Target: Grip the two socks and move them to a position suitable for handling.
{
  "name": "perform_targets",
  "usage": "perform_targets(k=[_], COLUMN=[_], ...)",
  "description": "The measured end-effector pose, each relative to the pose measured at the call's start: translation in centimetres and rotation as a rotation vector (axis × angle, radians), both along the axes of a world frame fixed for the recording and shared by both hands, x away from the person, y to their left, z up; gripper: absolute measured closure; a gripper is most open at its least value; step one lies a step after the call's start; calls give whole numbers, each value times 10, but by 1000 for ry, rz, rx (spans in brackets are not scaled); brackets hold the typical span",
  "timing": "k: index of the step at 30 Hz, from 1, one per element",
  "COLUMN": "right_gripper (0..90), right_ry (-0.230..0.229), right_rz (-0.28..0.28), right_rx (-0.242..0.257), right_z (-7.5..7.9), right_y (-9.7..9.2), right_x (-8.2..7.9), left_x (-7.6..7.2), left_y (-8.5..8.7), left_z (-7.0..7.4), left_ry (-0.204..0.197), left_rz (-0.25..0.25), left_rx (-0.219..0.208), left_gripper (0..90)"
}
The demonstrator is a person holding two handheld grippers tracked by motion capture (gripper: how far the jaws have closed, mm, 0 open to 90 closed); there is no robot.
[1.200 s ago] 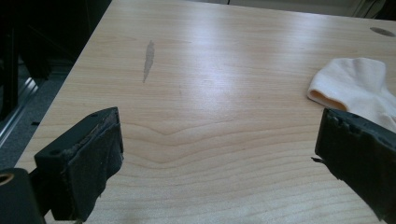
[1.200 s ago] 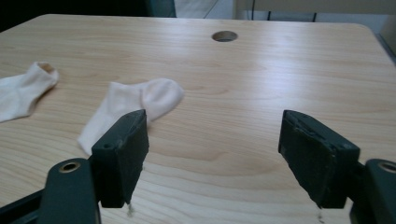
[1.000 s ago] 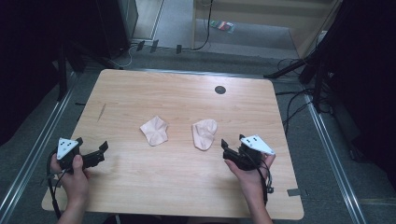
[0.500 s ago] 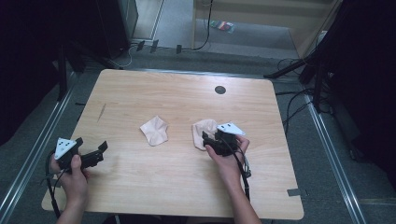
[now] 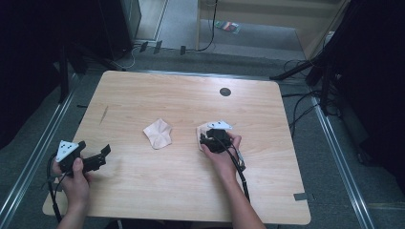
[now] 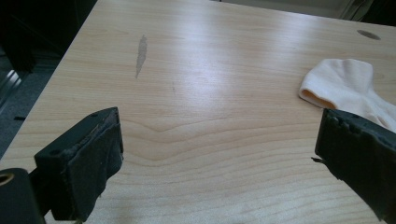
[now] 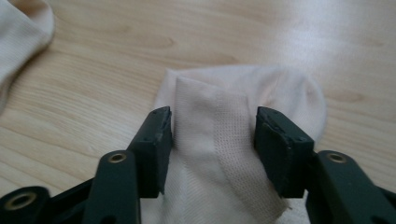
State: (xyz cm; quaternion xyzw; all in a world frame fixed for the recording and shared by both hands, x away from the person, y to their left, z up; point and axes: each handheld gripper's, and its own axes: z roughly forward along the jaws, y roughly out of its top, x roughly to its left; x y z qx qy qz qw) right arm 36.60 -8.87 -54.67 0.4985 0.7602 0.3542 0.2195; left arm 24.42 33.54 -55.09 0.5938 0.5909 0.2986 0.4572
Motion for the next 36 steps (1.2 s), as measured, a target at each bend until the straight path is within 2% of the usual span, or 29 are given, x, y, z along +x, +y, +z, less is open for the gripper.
perform_targets(k=[2, 5, 6, 9, 14, 15, 17, 20, 21, 23, 25, 28, 29, 30, 31, 32, 33, 34, 35, 36], right_gripper=[542, 757, 789, 814, 822, 822, 821, 821, 821, 819, 819, 818, 818, 817, 816, 814, 813, 813, 813, 812], right_ry=[-7, -14, -5, -11, -59, -59, -88, -105, -112, -120, -122, -130, -130, -134, -135, -133, -135, -134, -136, -129], right_rz=[-10, -10, -4, -7, -11, -11, -5, 12, 19, 25, 24, 36, 36, 42, 46, 46, 49, 51, 57, 61], right_rx=[20, 22, 25, 16, 53, 53, 66, 68, 74, 85, 103, 102, 102, 104, 108, 115, 118, 122, 126, 130], right_z=[-1, -1, 0, 2, 22, 22, 39, 50, 54, 60, 66, 72, 72, 75, 75, 76, 76, 76, 75, 73], right_y=[-2, -4, -4, -5, -11, -11, -14, -16, -16, -17, -17, -16, -16, -14, -14, -13, -12, -11, -10, -8], right_x=[0, -2, -2, -4, -18, -18, -30, -42, -47, -55, -65, -80, -80, -89, -92, -97, -101, -104, -107, -112], left_x=[0, 0, 0, 0, -1, -1, -1, -3, -3, -4, -5, -9, -9, -12, -12, -15, -16, -18, -18, -22], left_y=[0, 1, 1, 1, 0, 0, -2, -3, -3, -5, -11, -25, -25, -38, -38, -53, -59, -66, -66, -81], left_z=[0, 0, 0, 0, 0, 0, 0, 4, 6, 12, 17, 22, 22, 24, 24, 26, 27, 27, 27, 29], left_ry=[3, 3, 3, -1, 5, 5, 13, 11, 8, -14, -27, -34, -34, -38, -38, -44, -50, -58, -58, -68], left_rz=[-1, 2, 1, 3, -1, -1, -3, -6, -9, -44, -58, -101, -101, -129, -129, -174, -191, -211, -211, -260], left_rx=[-2, -6, -5, -4, -2, -2, 18, 35, 27, -12, 5, 31, 31, 45, 45, 51, 50, 43, 43, 17], left_gripper=[13, 13, 13, 13, 13, 13, 13, 13, 13, 13, 13, 13, 13, 13, 13, 13, 13, 13, 13, 13])
